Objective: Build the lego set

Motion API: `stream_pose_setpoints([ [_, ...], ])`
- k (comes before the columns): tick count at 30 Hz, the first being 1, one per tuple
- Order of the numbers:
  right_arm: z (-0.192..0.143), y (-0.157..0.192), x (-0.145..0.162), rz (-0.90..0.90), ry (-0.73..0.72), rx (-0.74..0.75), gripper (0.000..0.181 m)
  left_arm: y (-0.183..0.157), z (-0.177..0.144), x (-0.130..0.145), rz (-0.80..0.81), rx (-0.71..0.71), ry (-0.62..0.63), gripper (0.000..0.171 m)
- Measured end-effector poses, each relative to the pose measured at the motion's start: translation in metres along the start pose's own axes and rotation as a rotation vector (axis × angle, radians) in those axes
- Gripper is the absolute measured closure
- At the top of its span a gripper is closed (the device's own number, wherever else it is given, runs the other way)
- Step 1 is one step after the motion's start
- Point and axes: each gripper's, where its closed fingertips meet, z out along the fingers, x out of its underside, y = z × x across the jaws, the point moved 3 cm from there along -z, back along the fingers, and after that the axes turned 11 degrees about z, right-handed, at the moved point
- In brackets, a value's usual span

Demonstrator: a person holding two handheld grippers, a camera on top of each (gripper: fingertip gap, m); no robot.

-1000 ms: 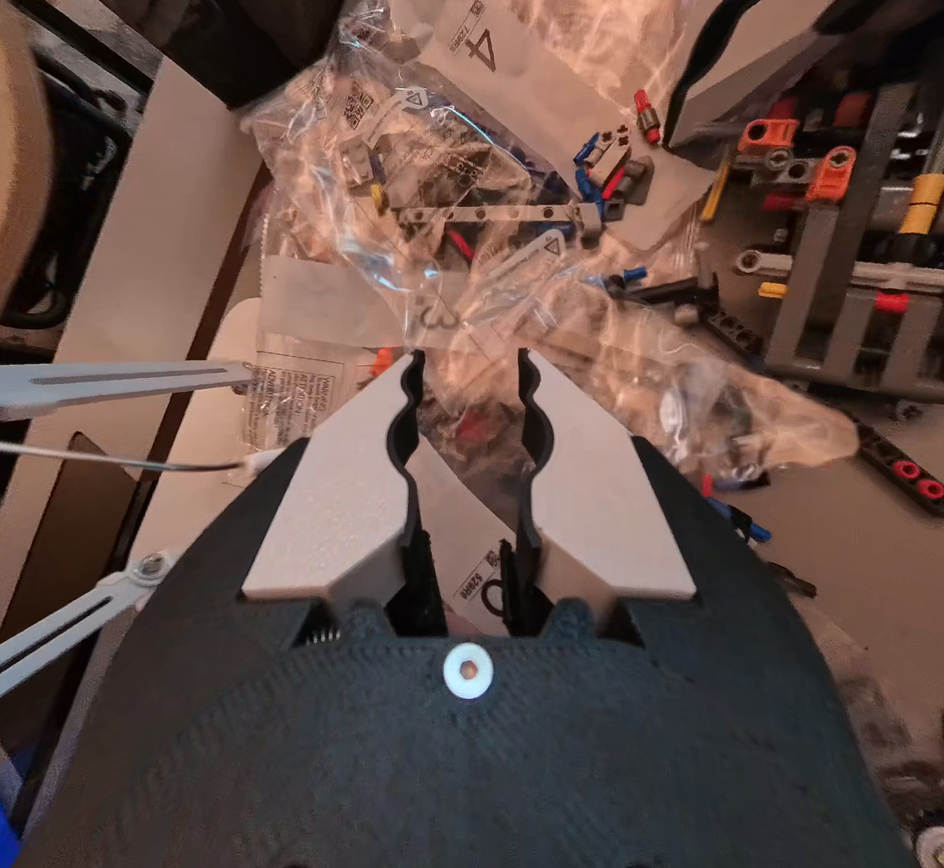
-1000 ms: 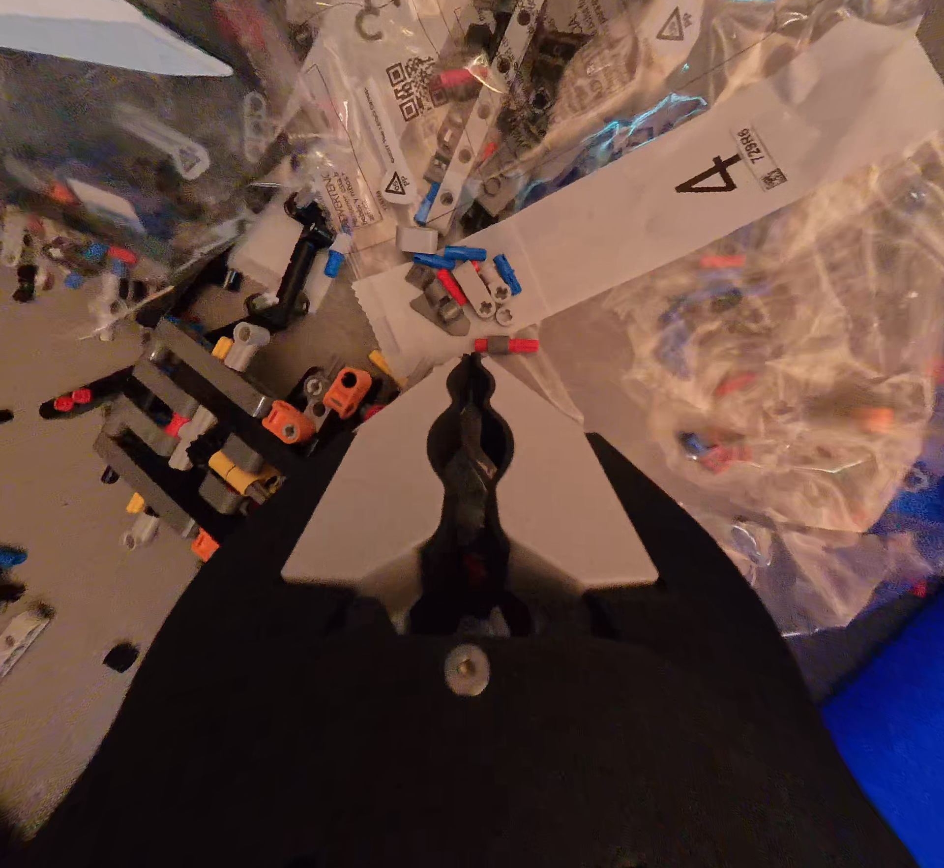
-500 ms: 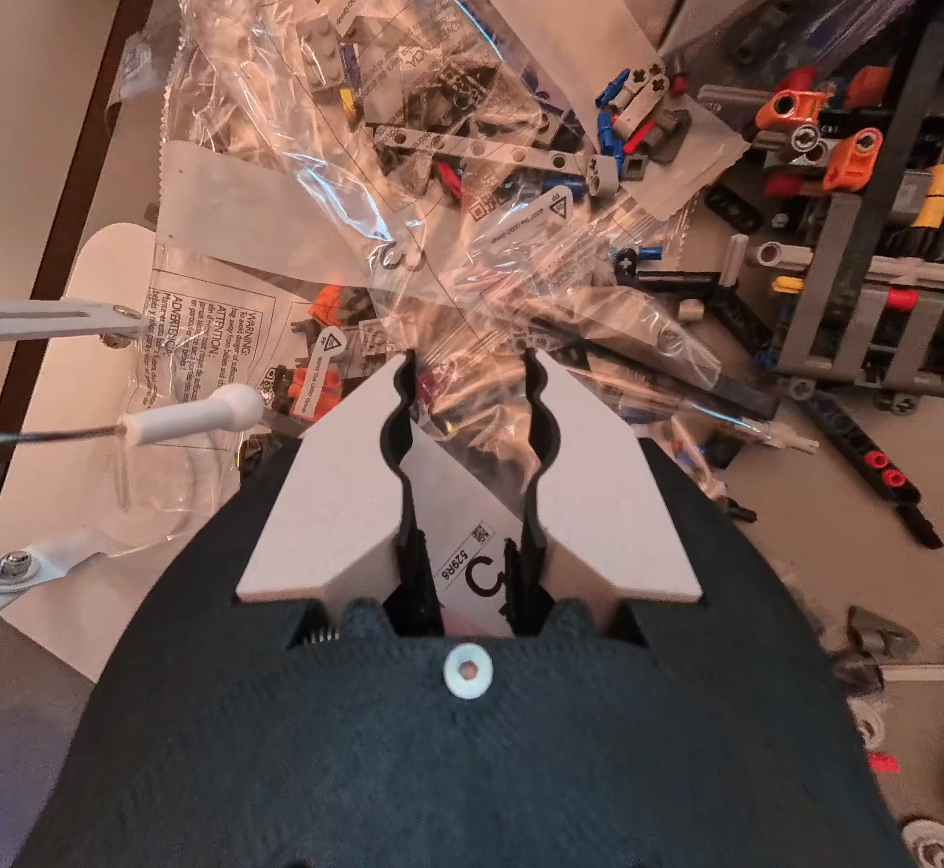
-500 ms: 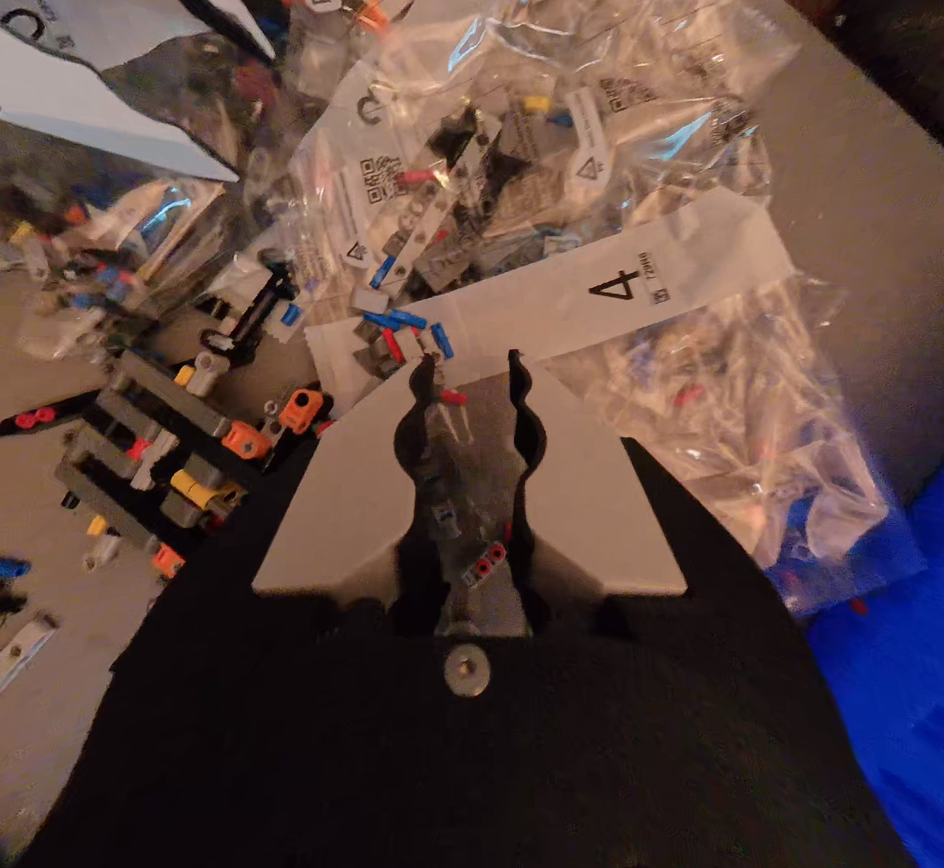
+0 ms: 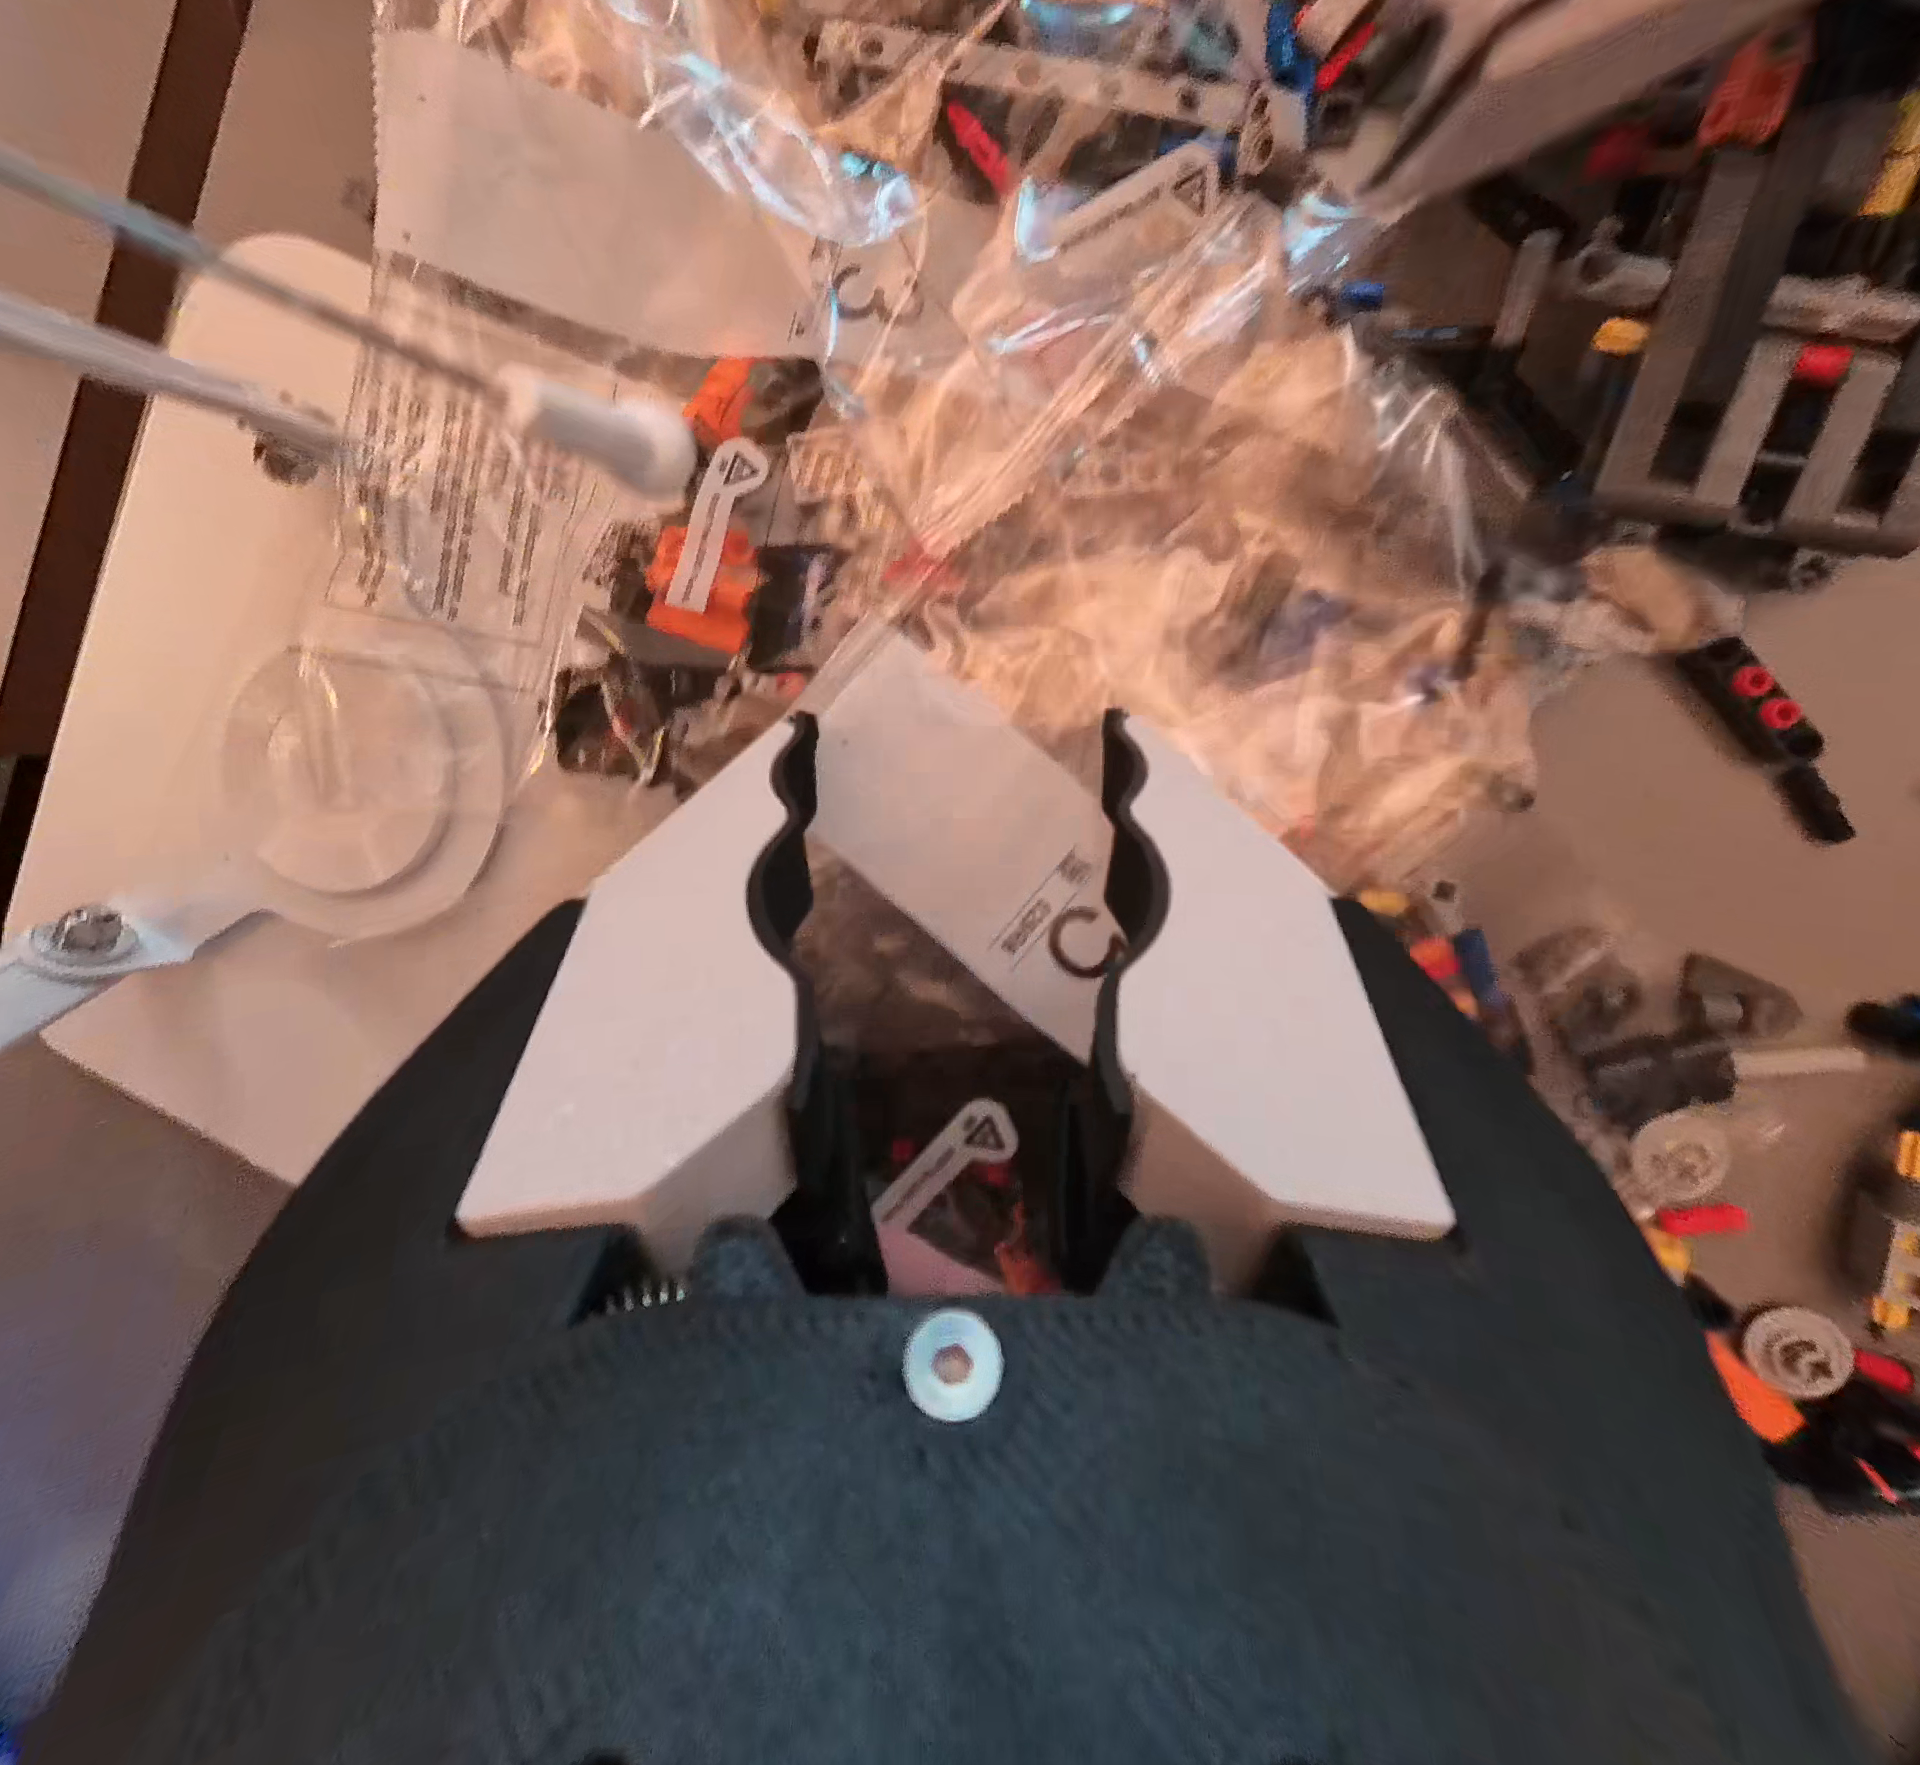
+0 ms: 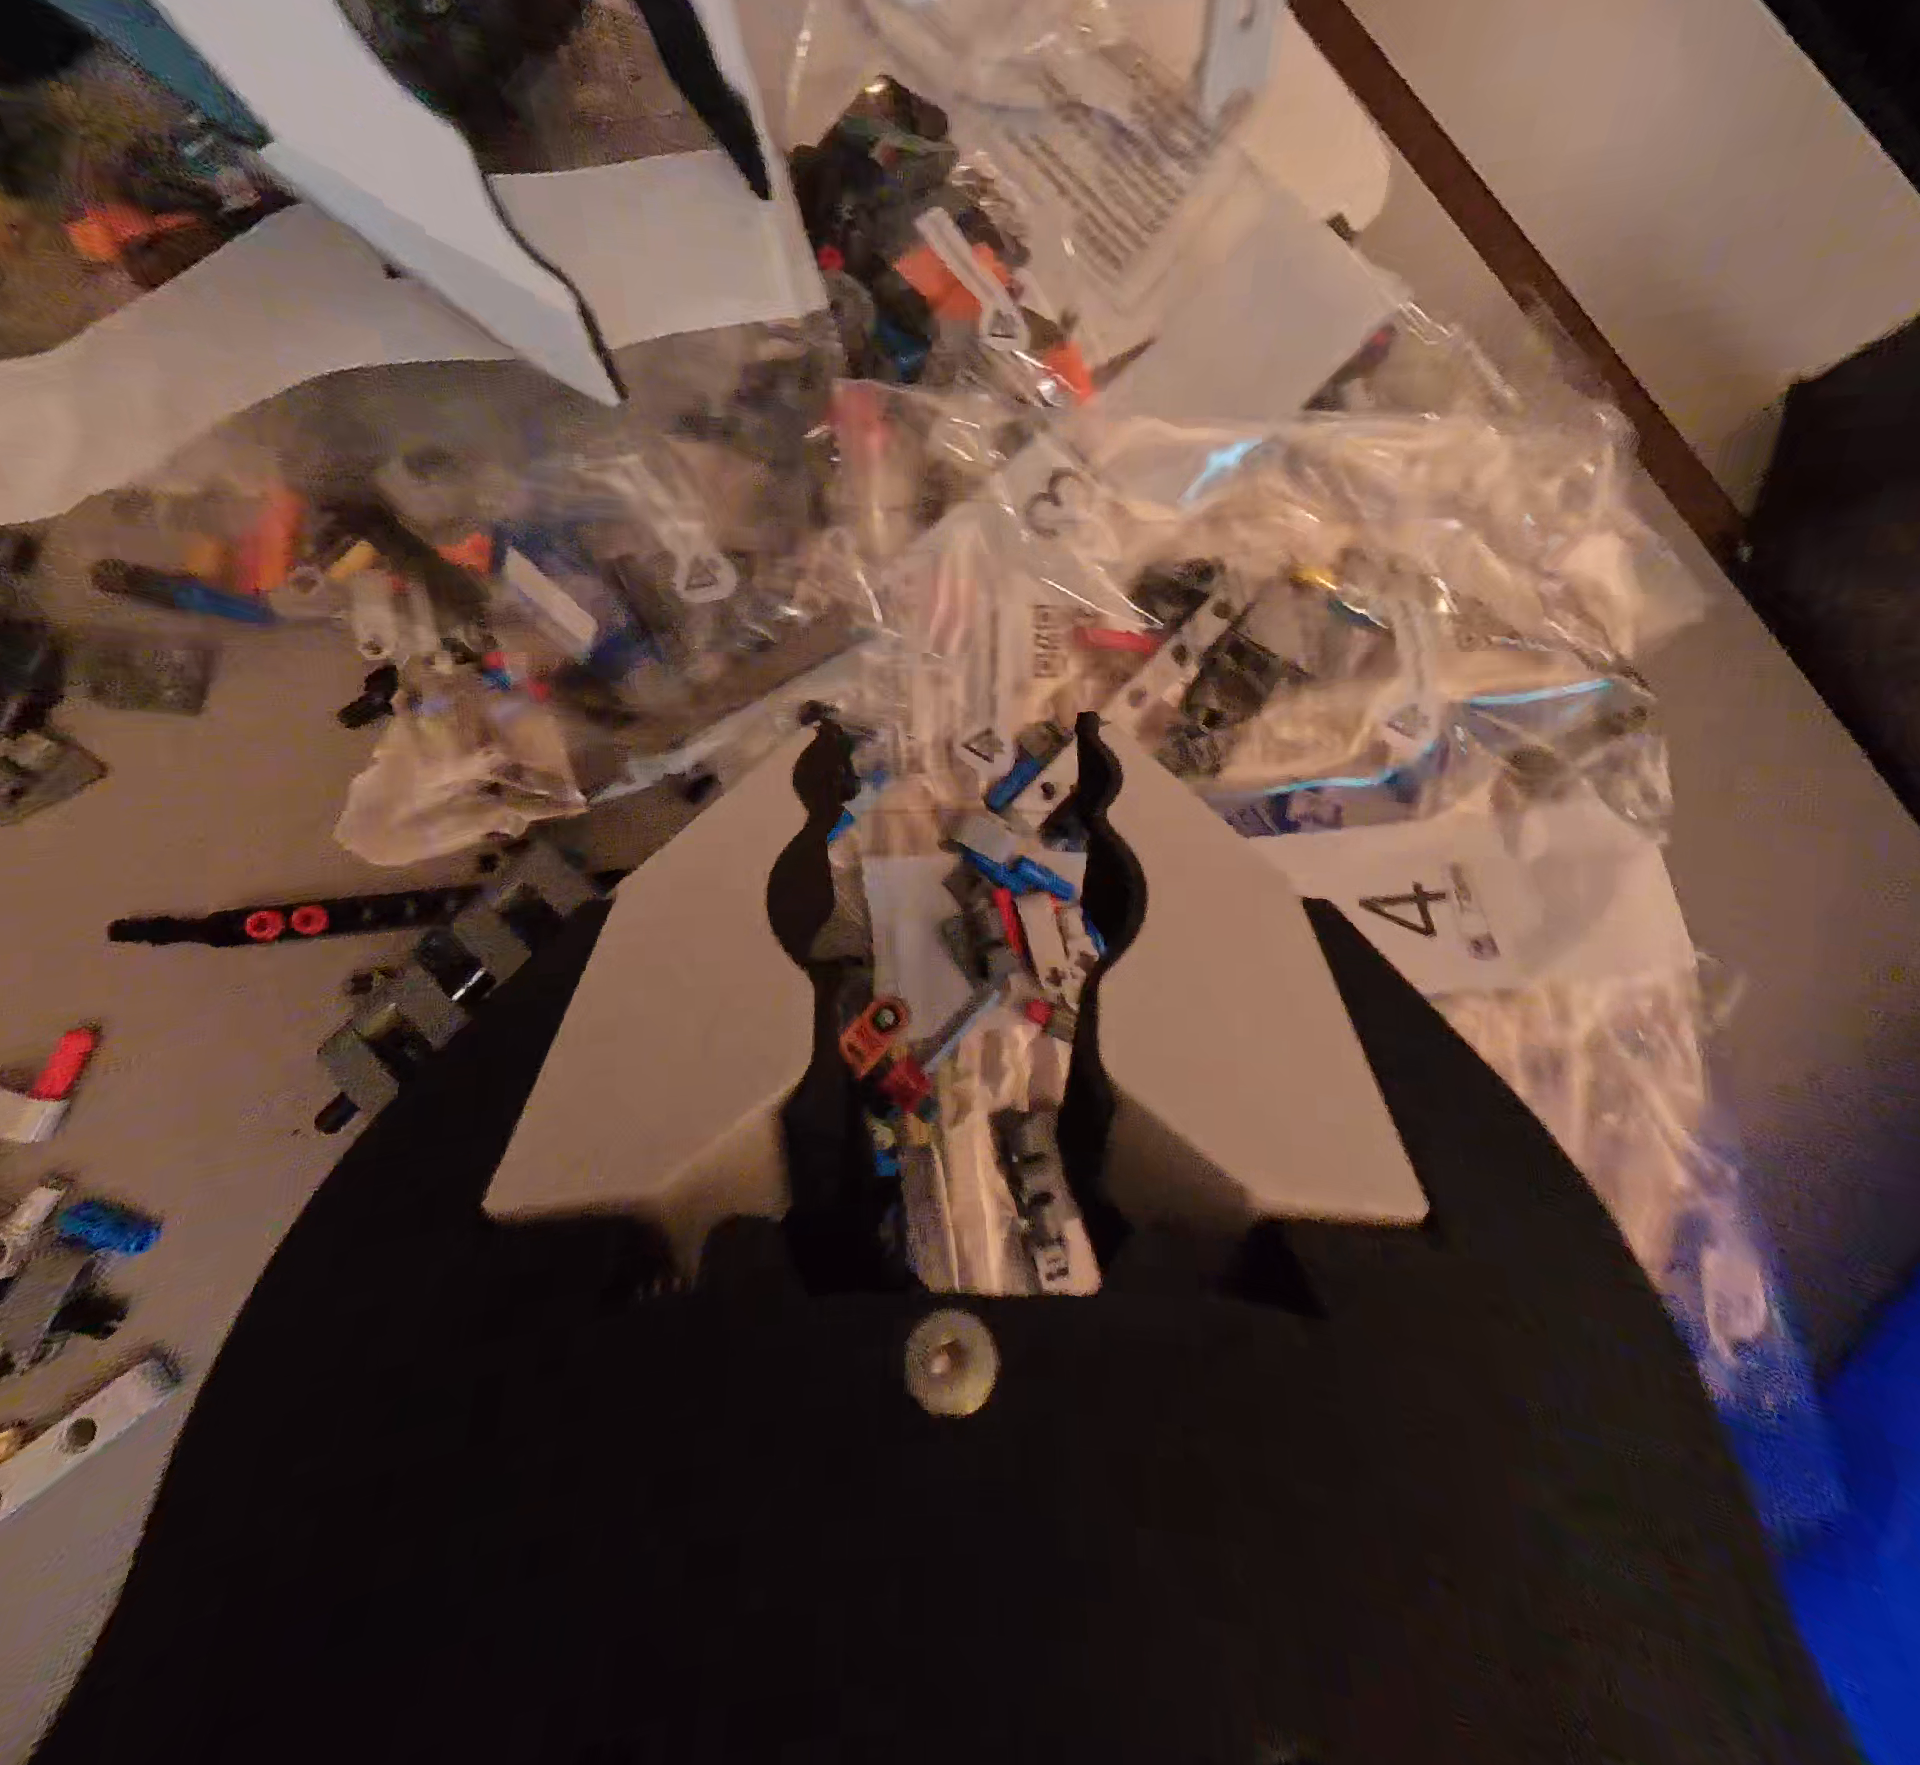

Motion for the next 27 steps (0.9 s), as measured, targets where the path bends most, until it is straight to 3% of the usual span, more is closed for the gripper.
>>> stream_pose_setpoints([
  [6, 0.022, 0.033, -0.002, -0.092, 0.04, -0.063, 0.128, -0.003, 0.005, 0.007, 0.0, 0.029, 0.02, 0.115],
  [14, 0.02, 0.061, -0.005, -0.251, 0.062, -0.096, 0.121, -0.003, 0.007, 0.007, -0.017, 0.047, 0.008, 0.116],
  [22, 0.032, 0.07, -0.002, -0.291, 0.083, -0.1, 0.156, -0.006, 0.005, 0.007, -0.006, 0.048, 0.017, 0.116],
  [27, 0.022, 0.066, -0.014, -0.263, -0.001, -0.101, 0.181, -0.007, 0.001, 0.004, 0.003, 0.054, 0.001, 0.116],
])
